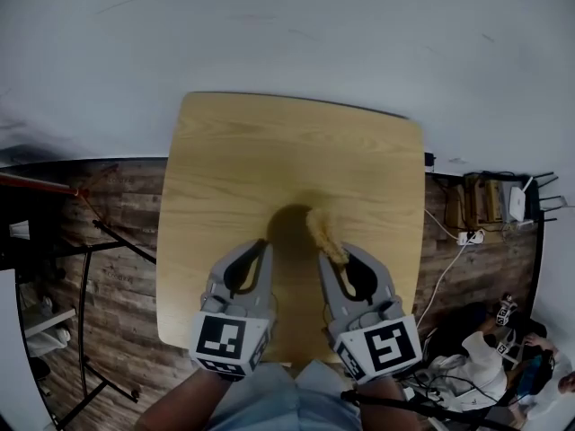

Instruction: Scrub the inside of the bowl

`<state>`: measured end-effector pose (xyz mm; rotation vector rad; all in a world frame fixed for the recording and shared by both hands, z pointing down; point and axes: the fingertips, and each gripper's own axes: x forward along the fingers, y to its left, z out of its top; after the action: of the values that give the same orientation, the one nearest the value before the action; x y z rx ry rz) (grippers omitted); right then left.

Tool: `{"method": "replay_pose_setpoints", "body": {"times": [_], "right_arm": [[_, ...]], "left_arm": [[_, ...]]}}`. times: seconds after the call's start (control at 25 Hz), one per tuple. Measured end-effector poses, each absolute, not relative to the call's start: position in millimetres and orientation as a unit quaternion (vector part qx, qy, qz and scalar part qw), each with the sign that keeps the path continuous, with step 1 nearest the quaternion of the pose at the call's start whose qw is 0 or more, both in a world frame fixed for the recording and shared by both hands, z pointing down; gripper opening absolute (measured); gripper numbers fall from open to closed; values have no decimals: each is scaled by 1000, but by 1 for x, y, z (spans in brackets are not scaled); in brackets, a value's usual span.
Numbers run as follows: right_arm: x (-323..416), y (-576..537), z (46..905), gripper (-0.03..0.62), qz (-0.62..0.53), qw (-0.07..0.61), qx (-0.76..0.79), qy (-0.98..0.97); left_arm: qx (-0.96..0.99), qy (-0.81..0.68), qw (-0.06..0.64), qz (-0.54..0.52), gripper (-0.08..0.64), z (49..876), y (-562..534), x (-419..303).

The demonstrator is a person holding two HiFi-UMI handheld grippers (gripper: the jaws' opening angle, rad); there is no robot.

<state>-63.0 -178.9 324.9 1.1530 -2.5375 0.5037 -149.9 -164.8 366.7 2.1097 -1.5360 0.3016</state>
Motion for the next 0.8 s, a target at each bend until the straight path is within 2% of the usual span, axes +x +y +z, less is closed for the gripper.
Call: {"method": "replay_pose_setpoints", "body": {"times": [0.36, 0.8], "right_arm": [[-61, -173, 360, 64, 209, 169, 404, -874], [-64, -171, 382, 64, 225, 187, 393, -872]], "left_arm": [[764, -555, 308, 111, 78, 405, -173, -148], [758, -545, 338, 118, 81, 429, -179, -142]]}}
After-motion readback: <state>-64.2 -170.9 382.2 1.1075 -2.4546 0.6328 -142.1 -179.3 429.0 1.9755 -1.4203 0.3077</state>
